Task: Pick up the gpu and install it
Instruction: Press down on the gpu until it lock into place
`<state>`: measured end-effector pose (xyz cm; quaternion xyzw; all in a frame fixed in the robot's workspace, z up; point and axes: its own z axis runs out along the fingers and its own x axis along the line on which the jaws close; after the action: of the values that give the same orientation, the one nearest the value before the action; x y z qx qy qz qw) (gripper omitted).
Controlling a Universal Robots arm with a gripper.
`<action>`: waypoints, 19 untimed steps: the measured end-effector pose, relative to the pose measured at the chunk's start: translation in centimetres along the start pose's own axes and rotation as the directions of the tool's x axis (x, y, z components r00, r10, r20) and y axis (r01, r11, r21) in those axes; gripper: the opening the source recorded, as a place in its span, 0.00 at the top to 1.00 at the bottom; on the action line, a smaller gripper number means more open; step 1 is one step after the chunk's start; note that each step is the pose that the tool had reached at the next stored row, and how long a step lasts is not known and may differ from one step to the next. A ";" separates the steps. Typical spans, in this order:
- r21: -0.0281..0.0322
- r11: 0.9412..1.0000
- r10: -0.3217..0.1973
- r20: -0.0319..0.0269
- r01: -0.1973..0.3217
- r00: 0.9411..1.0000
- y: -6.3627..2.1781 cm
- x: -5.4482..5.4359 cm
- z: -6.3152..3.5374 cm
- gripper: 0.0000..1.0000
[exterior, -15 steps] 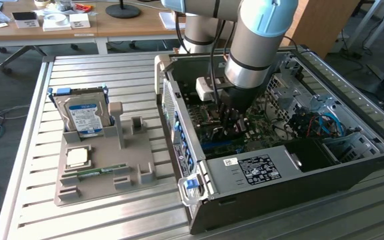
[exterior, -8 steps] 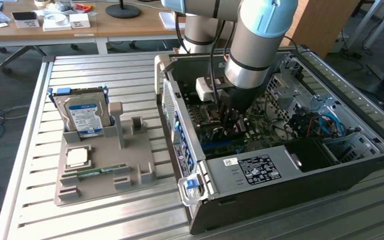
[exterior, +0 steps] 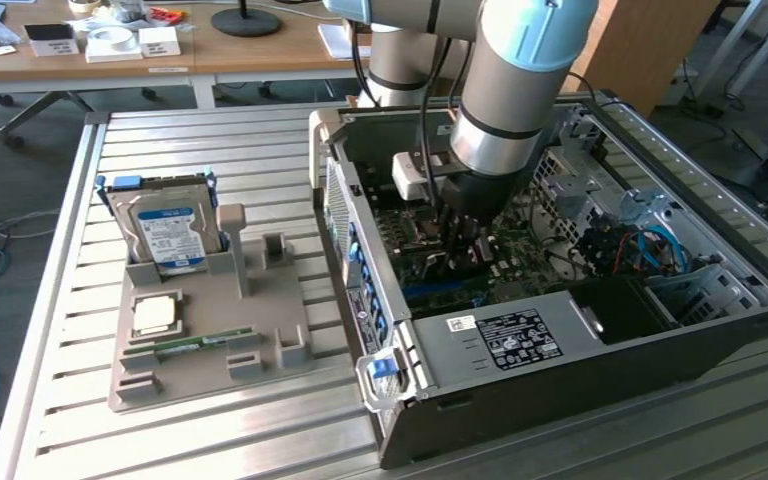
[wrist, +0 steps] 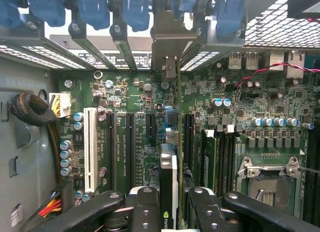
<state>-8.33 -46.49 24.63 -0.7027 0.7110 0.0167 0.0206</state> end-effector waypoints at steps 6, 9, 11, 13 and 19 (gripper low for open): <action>0.000 1.000 0.002 0.000 -0.002 1.000 -0.08 0.0 0.01 0.73; 0.000 1.000 0.002 0.000 -0.002 1.000 -0.10 0.0 0.01 0.73; 0.000 1.000 0.002 0.000 -0.002 1.000 -0.12 0.1 0.00 0.73; 0.000 1.000 0.002 0.000 -0.002 1.000 -0.10 0.2 0.00 0.73; 0.000 1.000 0.002 -0.001 -0.002 1.000 -0.10 0.3 0.29 0.73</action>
<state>-8.23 -46.75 24.32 -0.7019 0.7118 0.0166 0.0202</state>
